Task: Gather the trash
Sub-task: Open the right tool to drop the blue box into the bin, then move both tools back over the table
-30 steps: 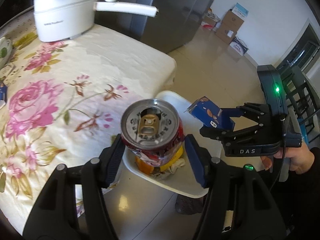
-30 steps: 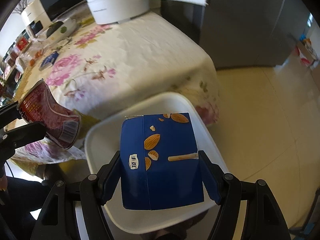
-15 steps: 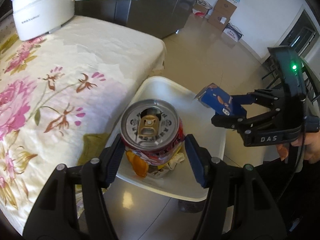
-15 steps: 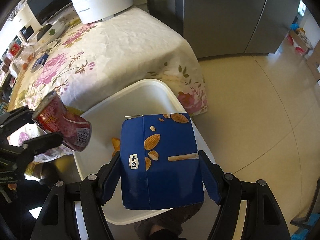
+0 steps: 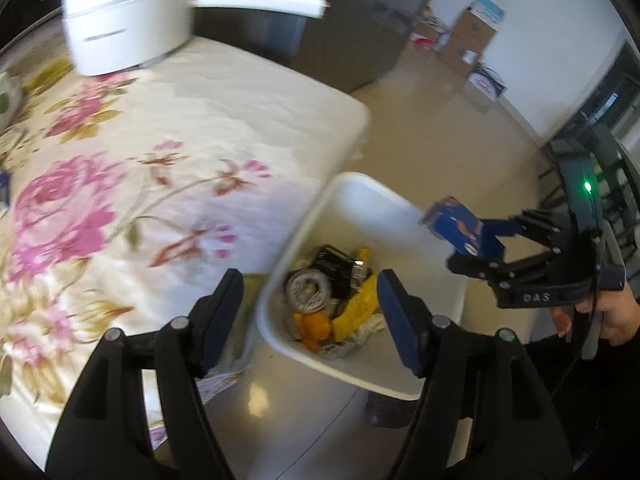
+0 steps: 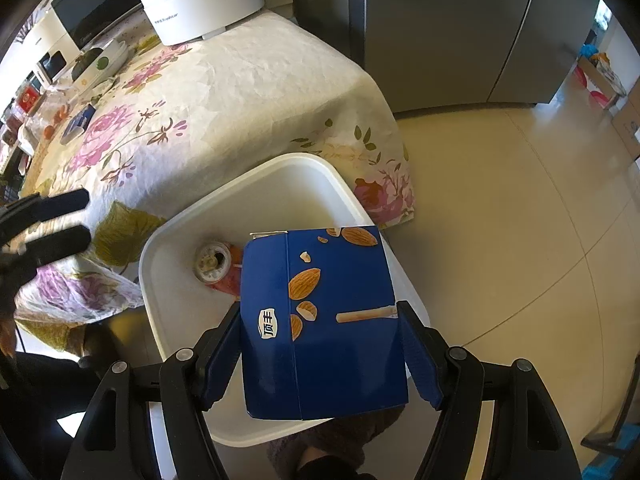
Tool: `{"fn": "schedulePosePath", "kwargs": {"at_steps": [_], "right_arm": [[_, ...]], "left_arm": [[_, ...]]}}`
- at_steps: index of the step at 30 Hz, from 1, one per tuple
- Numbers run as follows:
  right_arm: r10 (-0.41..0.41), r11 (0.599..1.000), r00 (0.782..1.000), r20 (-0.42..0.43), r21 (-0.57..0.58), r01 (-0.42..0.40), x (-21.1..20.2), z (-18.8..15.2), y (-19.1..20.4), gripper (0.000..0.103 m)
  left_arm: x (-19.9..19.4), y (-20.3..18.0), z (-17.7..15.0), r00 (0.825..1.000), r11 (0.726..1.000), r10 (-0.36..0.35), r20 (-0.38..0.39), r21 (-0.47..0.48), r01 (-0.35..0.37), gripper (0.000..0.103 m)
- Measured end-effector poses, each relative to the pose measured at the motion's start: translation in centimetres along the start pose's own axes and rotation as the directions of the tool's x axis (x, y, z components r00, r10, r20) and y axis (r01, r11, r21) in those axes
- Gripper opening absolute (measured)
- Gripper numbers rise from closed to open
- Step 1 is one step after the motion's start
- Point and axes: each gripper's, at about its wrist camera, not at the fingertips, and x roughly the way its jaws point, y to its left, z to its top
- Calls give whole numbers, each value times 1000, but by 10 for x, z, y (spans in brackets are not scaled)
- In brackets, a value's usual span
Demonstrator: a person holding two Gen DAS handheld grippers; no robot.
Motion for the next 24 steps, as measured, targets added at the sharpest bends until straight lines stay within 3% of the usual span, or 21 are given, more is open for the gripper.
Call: {"fn": "schedulePosePath", "kwargs": {"at_steps": [5,9,24], "right_arm": [[11,1000,1000,-2,0,-11,1,2,6,75],[27,1000,1000,15,14,-28,-3,6,10,85],[56,997,998,33,-55,-54,-11,32,57,85]], "left_arm": [[-13,20,0,999,998,48,13,-46,-47,75],[-22,33,-2,997,994,72,24,-89,-69,76],[-61,94,-15,987,968,149,54,-212,-134,82]]}}
